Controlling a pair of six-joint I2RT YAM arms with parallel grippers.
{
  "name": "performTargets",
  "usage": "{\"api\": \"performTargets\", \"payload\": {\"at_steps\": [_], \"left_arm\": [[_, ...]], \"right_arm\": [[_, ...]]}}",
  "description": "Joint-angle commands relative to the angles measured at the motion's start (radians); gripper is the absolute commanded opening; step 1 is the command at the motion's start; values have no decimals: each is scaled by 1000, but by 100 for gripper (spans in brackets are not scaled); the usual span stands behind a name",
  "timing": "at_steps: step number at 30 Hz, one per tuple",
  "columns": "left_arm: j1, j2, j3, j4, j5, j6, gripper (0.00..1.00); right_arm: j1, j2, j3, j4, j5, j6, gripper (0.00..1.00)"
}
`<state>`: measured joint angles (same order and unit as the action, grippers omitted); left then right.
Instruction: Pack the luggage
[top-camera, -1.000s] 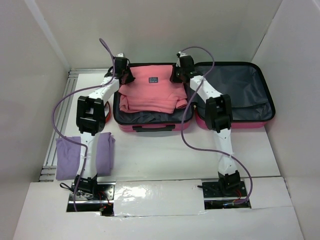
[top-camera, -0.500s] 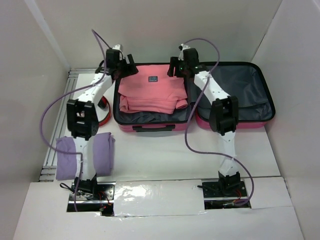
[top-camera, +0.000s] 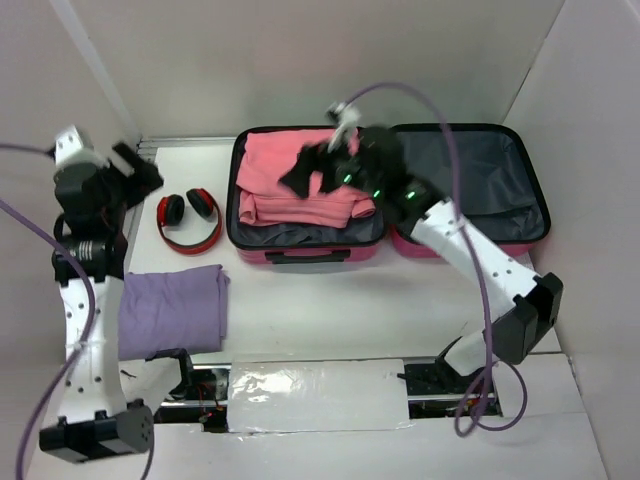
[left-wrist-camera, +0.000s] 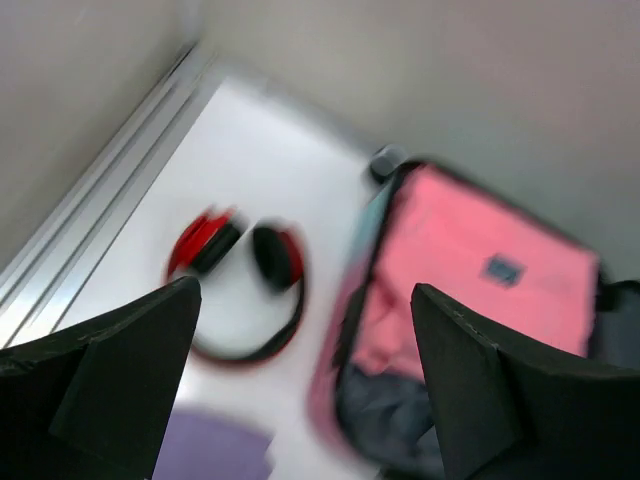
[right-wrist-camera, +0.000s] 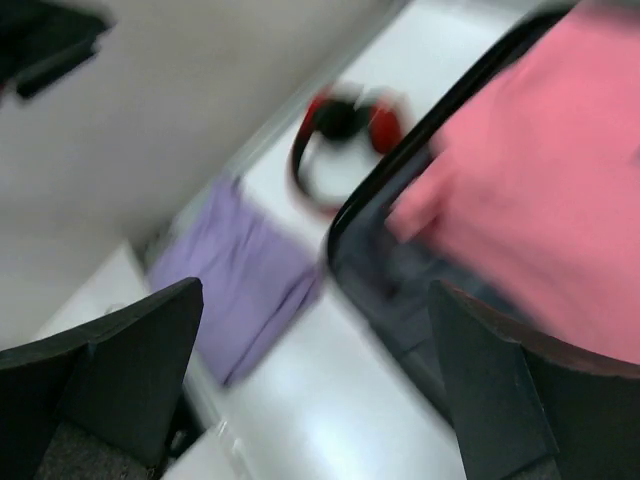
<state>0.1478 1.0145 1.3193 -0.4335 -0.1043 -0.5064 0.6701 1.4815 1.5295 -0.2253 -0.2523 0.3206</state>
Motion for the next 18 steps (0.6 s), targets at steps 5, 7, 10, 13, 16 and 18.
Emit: {"api": "performTargets", "payload": {"at_steps": [5,7,10,13,16,18], "left_arm": [[131,-241,-236,-297,58,-14,99],[140,-281,-265,-306,69,-14,99],[141,-317,-265,-324,69,-14,99],[141,-327,-253,-333,90,-14,99],[141,-318,-227,-343,112,-14,99],[141,-318,-227,-343,132,-14,99]], "right_arm": [[331,2,-391,142,239,345,100],[412,39,-448,223,293,426,98],[512,141,-408,265,367,462,98],[559,270,-350,302,390,474,98],[568,373,-319,395,380,529,97],[568,433,-319,472,380,558,97]]}}
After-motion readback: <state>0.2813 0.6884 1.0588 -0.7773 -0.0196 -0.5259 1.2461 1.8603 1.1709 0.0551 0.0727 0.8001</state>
